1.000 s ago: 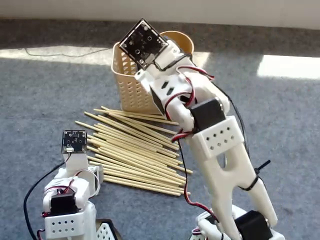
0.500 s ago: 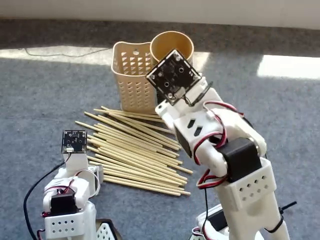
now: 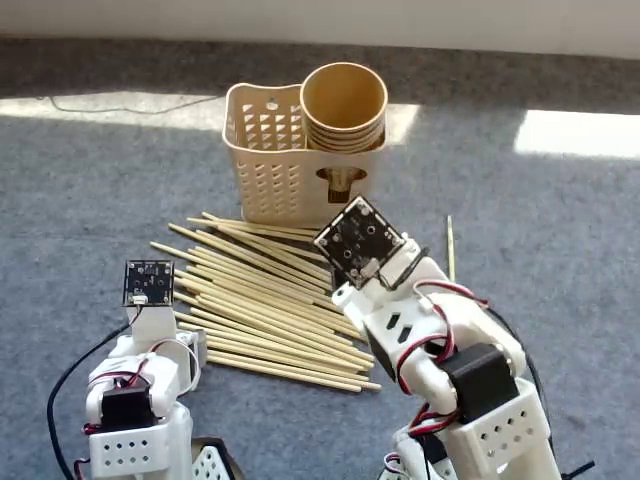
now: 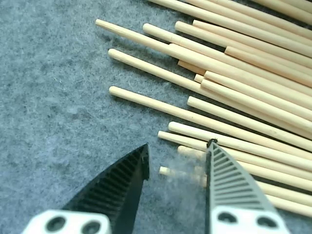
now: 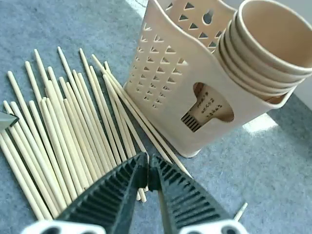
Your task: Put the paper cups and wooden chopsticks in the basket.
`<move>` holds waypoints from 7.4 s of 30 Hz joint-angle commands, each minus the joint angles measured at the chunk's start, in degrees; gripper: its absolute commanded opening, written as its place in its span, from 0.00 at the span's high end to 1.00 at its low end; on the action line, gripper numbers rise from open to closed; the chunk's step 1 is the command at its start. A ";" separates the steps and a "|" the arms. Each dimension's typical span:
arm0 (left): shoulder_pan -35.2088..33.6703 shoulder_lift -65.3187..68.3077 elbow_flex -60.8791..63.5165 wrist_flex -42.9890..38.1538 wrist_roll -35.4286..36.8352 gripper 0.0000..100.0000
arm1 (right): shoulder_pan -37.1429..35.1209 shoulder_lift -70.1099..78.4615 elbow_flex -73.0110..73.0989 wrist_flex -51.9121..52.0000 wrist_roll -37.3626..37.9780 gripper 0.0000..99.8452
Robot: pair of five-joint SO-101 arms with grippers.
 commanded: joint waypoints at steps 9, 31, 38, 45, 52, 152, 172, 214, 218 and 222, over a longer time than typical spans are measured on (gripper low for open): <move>0.92 -0.66 1.10 0.26 0.53 0.81 | 1.10 -21.14 20.35 0.04 -0.44 0.98; 0.92 -0.66 1.10 0.26 0.53 0.81 | 12.35 -37.85 35.38 7.87 -3.34 0.98; 0.92 -0.66 1.10 0.26 0.53 0.81 | 16.66 -37.85 37.49 7.34 -12.13 0.98; 0.92 -0.66 1.10 0.26 0.53 0.81 | 20.88 -37.85 44.62 7.34 -12.40 0.98; 0.92 -0.66 1.10 0.26 0.53 0.81 | 22.64 -37.85 49.36 7.34 -12.40 0.98; 0.92 -0.66 1.10 0.26 0.53 0.81 | 33.01 45.93 -1.63 -17.63 -16.62 0.92; 0.92 -0.66 1.10 0.26 0.53 0.81 | 36.53 78.02 -17.63 -20.62 -16.18 1.00; 0.92 -0.66 1.10 0.26 0.53 0.81 | 39.87 67.74 -16.66 -17.98 -14.24 1.00; 0.92 -0.66 1.10 0.26 0.53 0.81 | 39.87 56.40 -12.88 -17.01 -20.57 1.00; 0.92 -0.66 1.10 0.26 0.53 0.81 | 39.43 45.41 -11.74 -16.92 -25.93 1.00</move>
